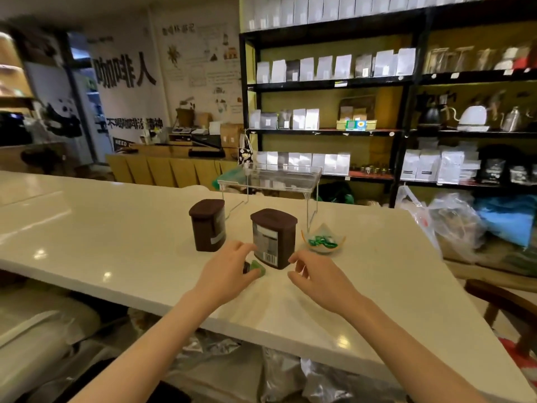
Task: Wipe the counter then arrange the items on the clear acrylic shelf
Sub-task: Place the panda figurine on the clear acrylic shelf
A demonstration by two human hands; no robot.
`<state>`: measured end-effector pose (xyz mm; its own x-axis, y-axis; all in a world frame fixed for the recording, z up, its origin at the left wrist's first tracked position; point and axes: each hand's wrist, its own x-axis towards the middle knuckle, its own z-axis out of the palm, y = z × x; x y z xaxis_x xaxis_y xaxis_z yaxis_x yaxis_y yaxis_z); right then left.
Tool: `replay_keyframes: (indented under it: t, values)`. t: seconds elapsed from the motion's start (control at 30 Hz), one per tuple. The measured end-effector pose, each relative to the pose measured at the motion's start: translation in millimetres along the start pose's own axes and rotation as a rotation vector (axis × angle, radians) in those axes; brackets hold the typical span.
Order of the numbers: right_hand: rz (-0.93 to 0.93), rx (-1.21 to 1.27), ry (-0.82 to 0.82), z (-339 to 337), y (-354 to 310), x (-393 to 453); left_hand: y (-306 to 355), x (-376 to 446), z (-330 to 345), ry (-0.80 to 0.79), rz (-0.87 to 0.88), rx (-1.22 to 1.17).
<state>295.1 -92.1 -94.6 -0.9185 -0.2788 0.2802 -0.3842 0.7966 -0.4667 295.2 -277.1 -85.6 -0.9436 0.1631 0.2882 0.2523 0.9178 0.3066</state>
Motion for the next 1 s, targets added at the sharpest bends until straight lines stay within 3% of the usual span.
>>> replay_keyframes:
  t: [0.37,0.67,1.0]
  values:
    - [-0.063,-0.094,-0.221,57.2,5.5,60.0,-43.0,25.6,27.0,-0.106,-0.168,0.041]
    - [0.038,-0.227,-0.143,81.2,-3.0,77.7,-47.3,35.5,25.9,-0.132,-0.182,0.008]
    - [0.085,-0.081,-0.121,65.9,-10.3,74.8,-48.2,49.3,0.7,-0.270,-0.113,0.004]
